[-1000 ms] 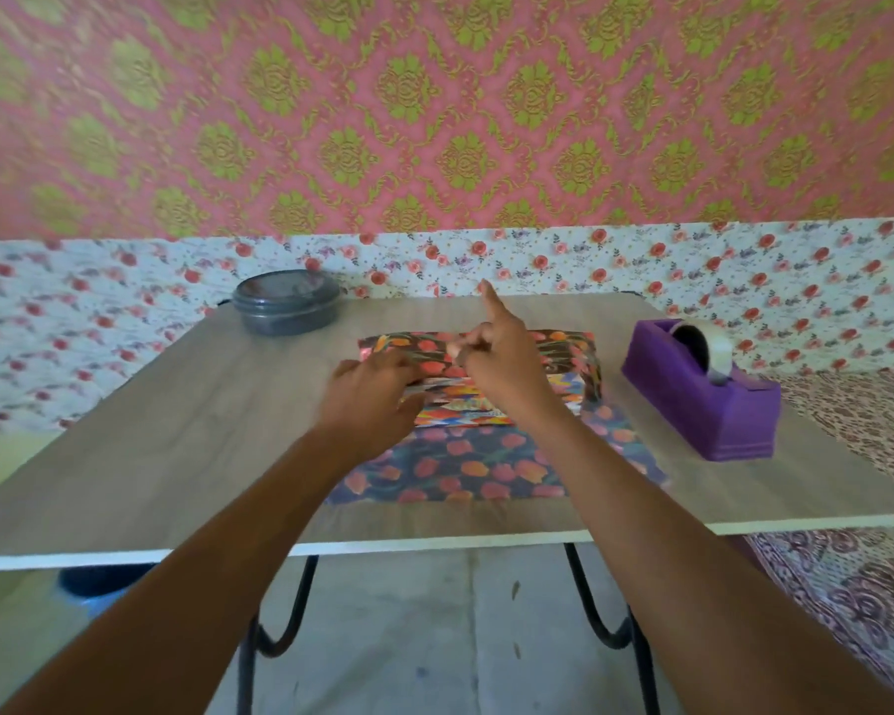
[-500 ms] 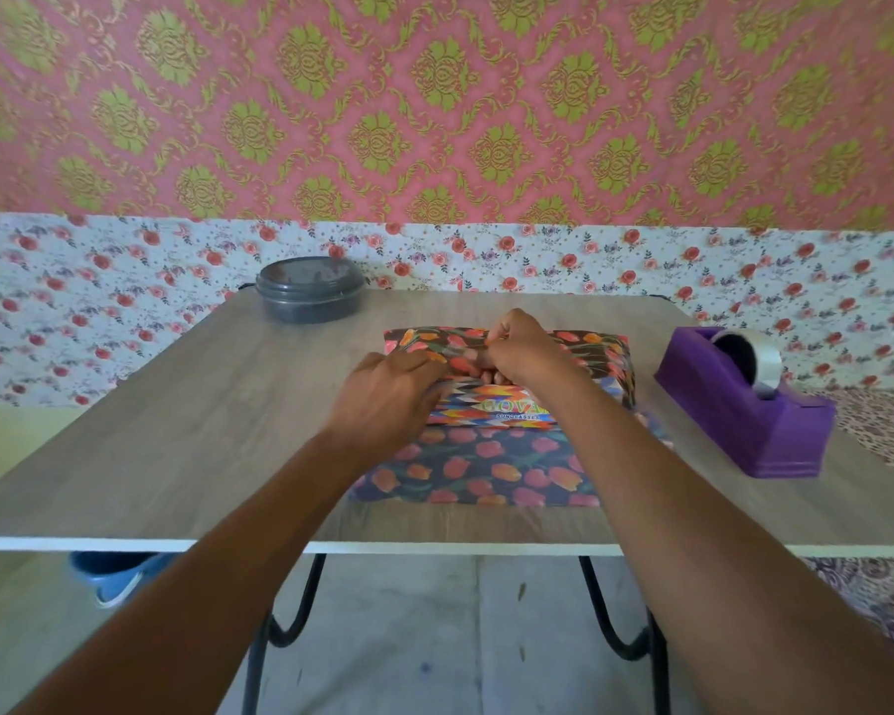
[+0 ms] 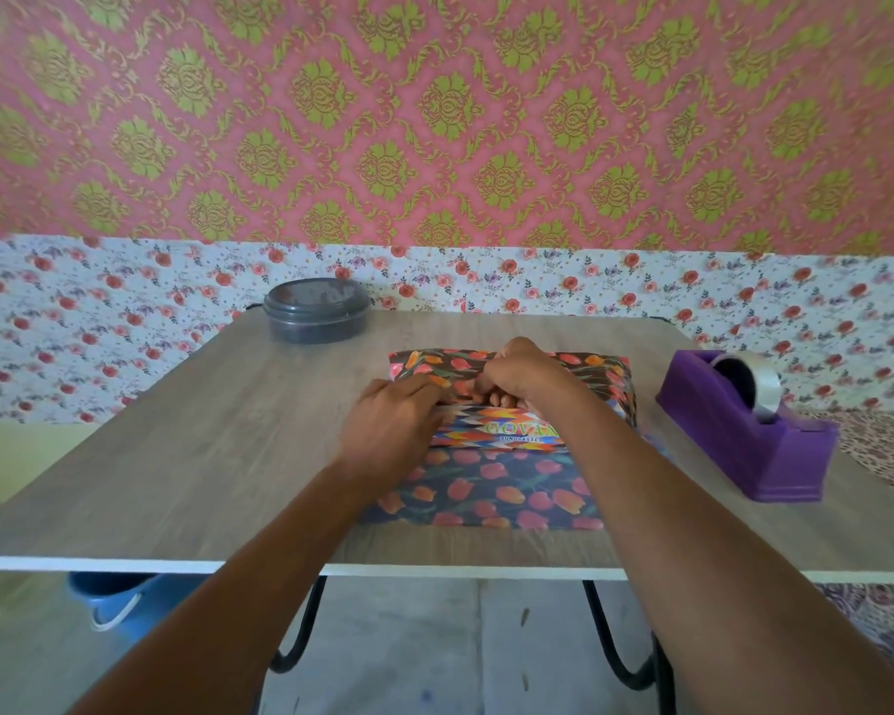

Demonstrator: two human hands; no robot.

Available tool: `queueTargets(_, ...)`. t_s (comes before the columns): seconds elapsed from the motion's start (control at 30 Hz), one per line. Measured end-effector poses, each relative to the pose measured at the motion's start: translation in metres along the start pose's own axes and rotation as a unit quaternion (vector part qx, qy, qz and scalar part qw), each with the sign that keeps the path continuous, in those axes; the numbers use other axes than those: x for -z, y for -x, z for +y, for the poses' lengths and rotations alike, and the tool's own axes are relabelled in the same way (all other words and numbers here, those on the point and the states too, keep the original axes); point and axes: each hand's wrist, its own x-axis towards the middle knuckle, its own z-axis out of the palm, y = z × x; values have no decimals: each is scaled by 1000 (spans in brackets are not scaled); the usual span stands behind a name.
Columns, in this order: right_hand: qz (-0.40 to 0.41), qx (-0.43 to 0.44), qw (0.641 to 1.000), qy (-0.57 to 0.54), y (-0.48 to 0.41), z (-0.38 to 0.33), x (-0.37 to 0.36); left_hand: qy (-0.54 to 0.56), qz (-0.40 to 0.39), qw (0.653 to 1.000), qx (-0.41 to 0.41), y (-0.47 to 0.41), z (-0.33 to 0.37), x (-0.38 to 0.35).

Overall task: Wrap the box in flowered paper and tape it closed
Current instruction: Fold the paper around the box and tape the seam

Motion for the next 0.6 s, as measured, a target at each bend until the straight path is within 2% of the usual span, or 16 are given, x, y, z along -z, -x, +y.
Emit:
queueTargets(0.33, -23, -18, 999, 28, -6, -8, -2, 13, -7, 1000, 3, -2, 3, 4)
queueTargets(0.6, -52, -66, 985, 149, -12, -20, -2, 12, -32, 999, 17, -3, 4, 7)
